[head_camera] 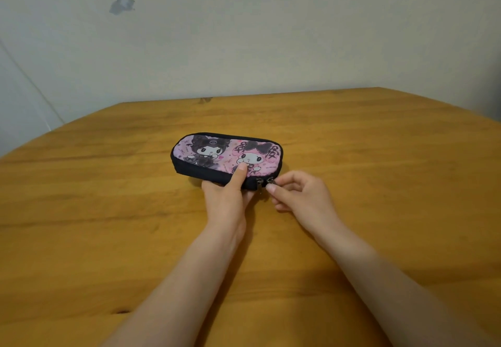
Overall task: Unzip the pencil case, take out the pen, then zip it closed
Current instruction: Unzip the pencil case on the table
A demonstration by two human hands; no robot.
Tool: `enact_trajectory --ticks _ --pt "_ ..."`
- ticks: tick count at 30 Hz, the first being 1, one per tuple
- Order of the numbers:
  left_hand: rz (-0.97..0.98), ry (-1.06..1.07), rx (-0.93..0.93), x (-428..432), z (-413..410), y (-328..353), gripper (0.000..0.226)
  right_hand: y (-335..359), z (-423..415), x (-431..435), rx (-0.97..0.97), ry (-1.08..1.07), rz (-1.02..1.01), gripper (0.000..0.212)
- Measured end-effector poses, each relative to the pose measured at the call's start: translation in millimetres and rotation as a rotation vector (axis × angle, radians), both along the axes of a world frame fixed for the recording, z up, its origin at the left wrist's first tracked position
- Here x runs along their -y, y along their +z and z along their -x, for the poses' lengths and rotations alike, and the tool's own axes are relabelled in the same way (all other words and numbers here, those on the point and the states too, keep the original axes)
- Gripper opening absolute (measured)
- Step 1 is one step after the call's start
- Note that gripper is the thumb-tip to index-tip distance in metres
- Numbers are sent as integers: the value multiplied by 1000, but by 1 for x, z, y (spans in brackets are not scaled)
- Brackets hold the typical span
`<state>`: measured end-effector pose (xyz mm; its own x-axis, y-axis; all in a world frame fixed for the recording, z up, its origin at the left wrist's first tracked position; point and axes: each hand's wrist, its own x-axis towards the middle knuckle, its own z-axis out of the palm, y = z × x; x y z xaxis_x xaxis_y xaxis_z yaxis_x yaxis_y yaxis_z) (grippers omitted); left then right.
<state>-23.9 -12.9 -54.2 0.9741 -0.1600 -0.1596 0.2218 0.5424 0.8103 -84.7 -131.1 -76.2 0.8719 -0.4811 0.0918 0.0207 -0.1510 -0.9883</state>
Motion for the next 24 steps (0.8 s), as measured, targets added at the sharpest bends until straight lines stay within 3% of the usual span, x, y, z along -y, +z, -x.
enact_trajectory --ticks 3,6,9,12,16,24 --pt "-13 4 -10 -2 -2 0 45 -1 2 3 20 -8 68 5" --pt "-27 10 -19 -4 -5 1 43 0 3 3 17 -32 132 20" --pt "-31 15 -27 -4 -8 1 42 1 4 5 27 -67 162 13" --pt "-42 2 -37 -5 -9 0 37 1 4 7 49 -105 155 2" --pt "-60 -8 -34 -7 -11 -3 28 2 4 8 71 -145 125 10" --pt "-105 -25 -34 -8 -16 -7 16 0 2 11 102 -176 78 3"
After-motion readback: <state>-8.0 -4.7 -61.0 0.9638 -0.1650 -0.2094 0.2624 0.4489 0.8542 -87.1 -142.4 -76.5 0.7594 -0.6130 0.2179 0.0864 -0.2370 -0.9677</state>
